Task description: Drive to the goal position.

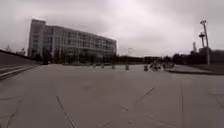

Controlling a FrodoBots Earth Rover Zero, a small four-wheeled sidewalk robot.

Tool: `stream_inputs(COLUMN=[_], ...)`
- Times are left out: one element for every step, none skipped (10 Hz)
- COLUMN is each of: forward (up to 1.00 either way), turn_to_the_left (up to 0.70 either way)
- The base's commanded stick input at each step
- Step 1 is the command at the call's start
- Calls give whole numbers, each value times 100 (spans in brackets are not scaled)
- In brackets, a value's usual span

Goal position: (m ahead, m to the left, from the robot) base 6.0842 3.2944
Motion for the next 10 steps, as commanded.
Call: stream_inputs(forward=[70,70,70,70,70,70,70,70,70,70], turn_to_the_left=[-29,6,6,6,6,6,6,6,6,6])
